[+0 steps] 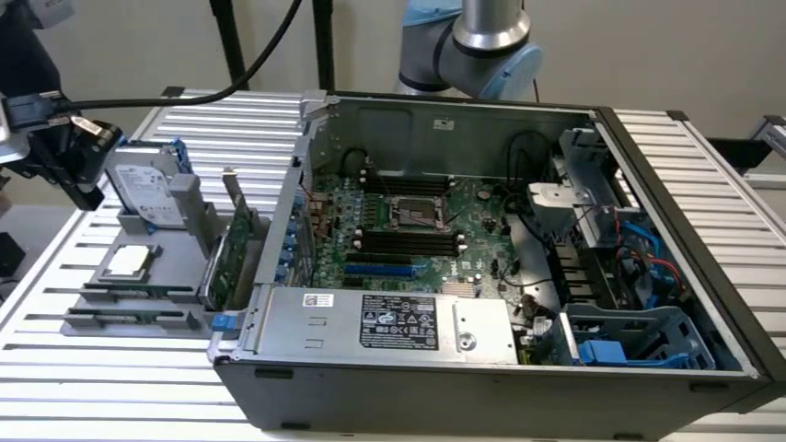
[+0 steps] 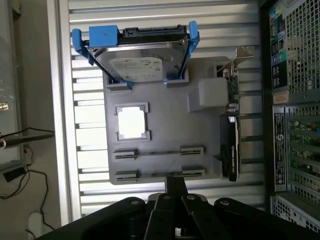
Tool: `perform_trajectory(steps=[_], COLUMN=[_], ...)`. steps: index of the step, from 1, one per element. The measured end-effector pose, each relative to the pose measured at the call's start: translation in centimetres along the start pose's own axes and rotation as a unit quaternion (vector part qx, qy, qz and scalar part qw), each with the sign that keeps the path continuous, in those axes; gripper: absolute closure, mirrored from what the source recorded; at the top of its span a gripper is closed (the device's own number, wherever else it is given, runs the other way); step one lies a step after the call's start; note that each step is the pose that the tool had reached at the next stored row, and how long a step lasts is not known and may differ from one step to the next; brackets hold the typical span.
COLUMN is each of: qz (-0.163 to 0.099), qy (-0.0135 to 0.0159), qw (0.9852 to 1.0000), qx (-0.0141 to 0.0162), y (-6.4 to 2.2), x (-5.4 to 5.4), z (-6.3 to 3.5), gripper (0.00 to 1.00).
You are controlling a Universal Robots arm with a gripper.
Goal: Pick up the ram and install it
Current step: 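Reach for the ram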
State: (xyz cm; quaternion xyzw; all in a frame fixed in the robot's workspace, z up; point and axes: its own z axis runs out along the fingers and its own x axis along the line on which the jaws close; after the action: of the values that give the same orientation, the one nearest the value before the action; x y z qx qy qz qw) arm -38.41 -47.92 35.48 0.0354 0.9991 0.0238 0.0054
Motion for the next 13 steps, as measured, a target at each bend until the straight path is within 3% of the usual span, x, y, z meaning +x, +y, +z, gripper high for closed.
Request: perform_trajectory(steps=[11,13], qz=[-0.001,-0.02], qy=[0.0,0.001], qw=[1.0,0.9998], qx=[0.0,-0.0001], y=[0.0,0.0], x=[0.0,0.01], z=[0.0,0.02], gripper=[1.0,1.0])
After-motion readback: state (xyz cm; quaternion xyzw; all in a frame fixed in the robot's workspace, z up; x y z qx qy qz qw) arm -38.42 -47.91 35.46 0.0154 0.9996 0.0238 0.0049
